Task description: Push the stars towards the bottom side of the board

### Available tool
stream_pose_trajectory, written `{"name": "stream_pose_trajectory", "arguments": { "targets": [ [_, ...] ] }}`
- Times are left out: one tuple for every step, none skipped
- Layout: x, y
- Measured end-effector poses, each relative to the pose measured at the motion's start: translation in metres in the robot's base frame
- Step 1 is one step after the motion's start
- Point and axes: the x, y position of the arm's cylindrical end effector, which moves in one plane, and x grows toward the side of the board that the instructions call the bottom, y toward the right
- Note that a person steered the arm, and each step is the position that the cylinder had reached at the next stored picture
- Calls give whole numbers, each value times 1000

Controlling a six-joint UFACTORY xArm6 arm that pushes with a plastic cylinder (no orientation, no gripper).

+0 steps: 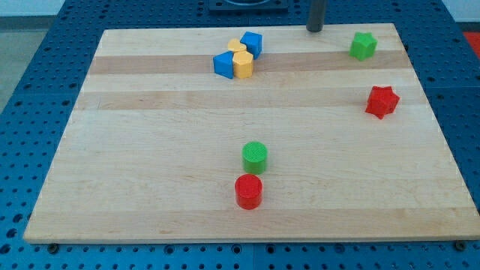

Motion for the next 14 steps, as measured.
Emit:
{"name": "stream_pose_trajectory", "arguments": {
  "targets": [
    [-2, 20],
    [10, 69],
    [32, 72],
    [39, 86],
    [73, 75],
    [126, 57],
    [178, 42],
    [219, 33],
    [200, 33],
    [142, 60],
    [173, 124],
    [235, 140],
    [242, 135],
    [236, 126]
  ]
}}
